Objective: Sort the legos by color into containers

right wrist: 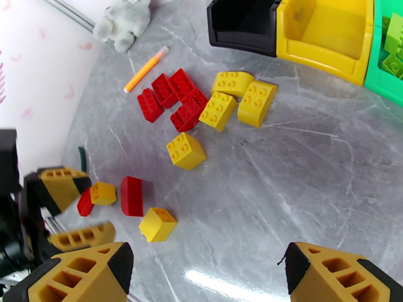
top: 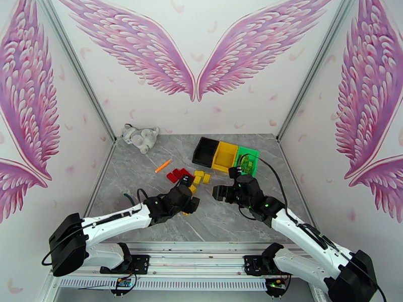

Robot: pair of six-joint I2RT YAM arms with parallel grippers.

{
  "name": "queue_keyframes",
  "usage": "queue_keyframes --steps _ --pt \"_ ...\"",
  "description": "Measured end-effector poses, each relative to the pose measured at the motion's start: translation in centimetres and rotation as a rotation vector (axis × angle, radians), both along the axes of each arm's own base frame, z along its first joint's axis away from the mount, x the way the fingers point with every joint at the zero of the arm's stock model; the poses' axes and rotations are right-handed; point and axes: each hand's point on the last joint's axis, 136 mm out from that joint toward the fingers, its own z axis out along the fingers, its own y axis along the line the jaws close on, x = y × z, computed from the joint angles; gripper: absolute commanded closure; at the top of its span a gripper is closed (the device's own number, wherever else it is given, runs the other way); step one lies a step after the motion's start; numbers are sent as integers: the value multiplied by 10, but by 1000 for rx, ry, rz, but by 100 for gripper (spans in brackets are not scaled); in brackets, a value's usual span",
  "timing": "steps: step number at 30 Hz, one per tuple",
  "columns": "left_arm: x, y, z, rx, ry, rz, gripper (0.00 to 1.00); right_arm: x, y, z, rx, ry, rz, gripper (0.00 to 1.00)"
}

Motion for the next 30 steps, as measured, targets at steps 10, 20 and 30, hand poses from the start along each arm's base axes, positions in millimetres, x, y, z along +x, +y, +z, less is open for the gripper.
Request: queue_keyframes --steps 10,20,30 --pt "-18 4 -58 155 76 -2 27 7 -1 -29 -64 66 -20 20" --pt "-10 13 -79 245 76 22 32 10 -5 -31 -84 60 -43 20" --pt "-5 9 -87 260 78 2 64 12 -8 -31 -95 54 -58 20"
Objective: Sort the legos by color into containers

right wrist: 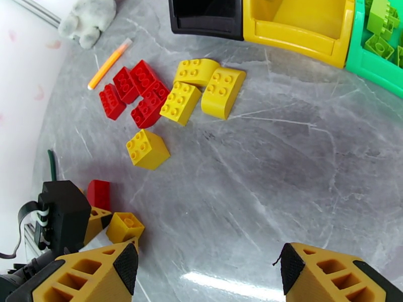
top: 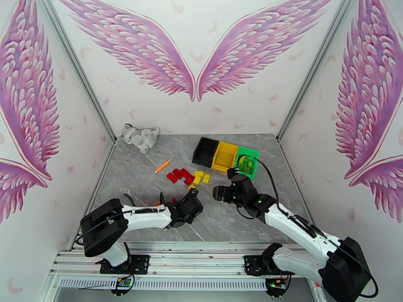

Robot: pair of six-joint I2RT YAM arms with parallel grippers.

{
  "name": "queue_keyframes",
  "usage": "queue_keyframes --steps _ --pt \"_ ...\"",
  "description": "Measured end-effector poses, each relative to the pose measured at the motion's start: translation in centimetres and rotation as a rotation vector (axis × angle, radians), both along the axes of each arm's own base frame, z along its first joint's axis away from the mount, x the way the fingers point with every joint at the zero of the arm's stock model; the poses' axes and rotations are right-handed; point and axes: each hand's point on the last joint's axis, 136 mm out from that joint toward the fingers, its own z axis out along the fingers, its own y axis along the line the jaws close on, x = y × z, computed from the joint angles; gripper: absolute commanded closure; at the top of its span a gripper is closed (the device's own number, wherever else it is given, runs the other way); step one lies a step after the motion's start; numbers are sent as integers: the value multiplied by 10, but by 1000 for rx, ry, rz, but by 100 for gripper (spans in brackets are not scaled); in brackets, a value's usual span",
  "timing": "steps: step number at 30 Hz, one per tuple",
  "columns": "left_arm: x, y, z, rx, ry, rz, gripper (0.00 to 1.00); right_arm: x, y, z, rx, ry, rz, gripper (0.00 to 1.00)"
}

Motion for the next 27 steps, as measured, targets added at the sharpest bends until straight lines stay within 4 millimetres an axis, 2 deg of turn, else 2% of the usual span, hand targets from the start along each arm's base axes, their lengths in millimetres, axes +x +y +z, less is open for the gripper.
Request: queue_keyframes --steps 8,10,13,20,23,27 --pt "0 -6 2 -26 3 -8 68 1 -3 0 -12 -5 -14 18" --pt "2 -7 6 -43 -2 -6 67 1 -6 0 -20 -8 -25 14" --pt "8 -9 23 -114 -14 2 67 2 -13 5 -29 -24 -57 3" --pt "46 -25 67 -306 -50 27 67 4 -41 12 -97 -29 -203 1" --pt "70 -44 89 -392 -66 19 67 7 -50 17 -124 -46 -246 1" --pt "109 -82 115 -491 -94 -8 68 7 -58 24 -132 -91 -279 1"
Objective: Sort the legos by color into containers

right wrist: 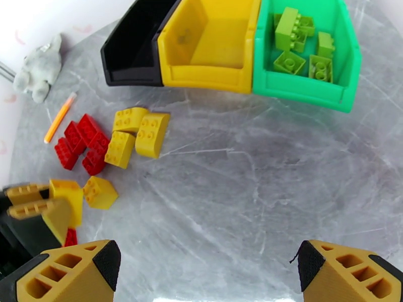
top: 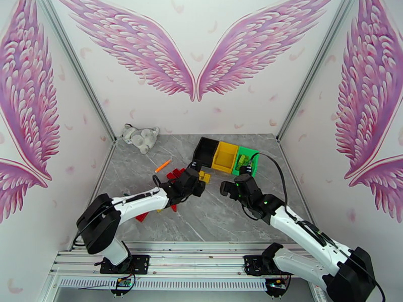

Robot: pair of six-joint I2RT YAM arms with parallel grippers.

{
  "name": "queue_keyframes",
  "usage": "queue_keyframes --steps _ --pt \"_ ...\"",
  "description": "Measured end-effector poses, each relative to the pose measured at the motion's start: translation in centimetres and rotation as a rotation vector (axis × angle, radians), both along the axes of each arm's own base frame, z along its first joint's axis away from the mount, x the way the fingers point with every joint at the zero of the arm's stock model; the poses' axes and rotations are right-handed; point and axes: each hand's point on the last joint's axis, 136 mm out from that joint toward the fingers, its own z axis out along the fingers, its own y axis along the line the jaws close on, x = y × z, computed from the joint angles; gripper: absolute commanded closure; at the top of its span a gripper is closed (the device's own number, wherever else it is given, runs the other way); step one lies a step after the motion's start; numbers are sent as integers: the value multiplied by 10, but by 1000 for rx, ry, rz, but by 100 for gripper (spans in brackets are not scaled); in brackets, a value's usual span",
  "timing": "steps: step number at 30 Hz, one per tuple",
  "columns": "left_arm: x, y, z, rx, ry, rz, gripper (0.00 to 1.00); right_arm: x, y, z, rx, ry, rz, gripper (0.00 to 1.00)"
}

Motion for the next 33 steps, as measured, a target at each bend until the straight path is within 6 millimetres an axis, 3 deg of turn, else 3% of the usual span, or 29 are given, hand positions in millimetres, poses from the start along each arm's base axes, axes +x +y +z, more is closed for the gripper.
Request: queue_keyframes --steps 7,10,15,20,24,29,33 --pt "59 -71 25 -131 -37 -63 68 0 -9 1 -36 -26 -18 1" --pt "81 -90 27 -177 -41 -70 68 -1 -12 1 -50 -26 -20 1" --pt "120 -95 20 -227 -32 -37 66 -2 -19 8 -60 -52 -39 1" --pt "162 -102 33 -276 -61 -26 65 -1 -24 15 -66 -78 -54 1" --pt "177 -111 44 -305 -79 -39 60 -1 -30 15 -79 -79 -72 1" --pt "178 -121 45 -319 -65 -69 32 0 -34 15 -89 -78 -85 1" --pt "173 -125 39 -314 -49 -78 26 0 -35 15 -92 -78 -88 1"
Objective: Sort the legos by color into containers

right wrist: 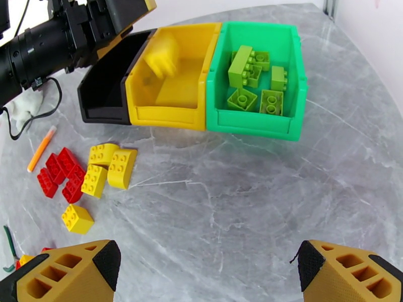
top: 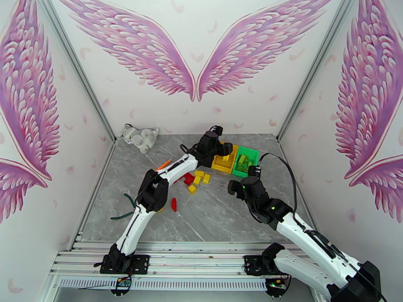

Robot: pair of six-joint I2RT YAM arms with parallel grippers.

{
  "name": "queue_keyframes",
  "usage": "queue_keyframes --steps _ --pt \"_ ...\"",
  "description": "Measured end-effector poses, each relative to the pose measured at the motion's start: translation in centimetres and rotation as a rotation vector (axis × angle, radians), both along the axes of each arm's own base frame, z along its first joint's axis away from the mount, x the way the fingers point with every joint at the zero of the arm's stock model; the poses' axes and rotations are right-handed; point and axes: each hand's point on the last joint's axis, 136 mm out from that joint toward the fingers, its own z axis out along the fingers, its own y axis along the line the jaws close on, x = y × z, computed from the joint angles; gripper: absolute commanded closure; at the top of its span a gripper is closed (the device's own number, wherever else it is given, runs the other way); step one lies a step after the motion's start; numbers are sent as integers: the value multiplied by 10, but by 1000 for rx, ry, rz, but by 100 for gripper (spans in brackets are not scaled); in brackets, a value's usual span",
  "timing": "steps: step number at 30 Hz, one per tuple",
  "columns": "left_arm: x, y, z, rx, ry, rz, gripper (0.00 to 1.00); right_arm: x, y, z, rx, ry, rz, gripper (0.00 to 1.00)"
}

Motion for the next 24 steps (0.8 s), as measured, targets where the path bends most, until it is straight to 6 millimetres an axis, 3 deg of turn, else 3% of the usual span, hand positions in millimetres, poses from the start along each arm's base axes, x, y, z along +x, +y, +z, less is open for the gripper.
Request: queue_keyframes --steps 5,9,16,18,20,24 --pt "-15 9 -19 41 20 3 26 0 2 0 -1 2 12 0" --pt "-48 33 -32 112 23 30 26 0 12 -4 18 5 72 6" --pt "-121 84 -4 163 -87 107 27 -4 35 -9 85 21 186 9" --pt "-136 104 -4 181 -105 146 27 -4 41 -8 109 19 212 9" --pt "-147 126 -14 208 -109 192 27 -5 48 -8 130 26 238 8" --pt "-171 169 -57 301 -67 267 23 -7 58 -13 160 56 282 8"
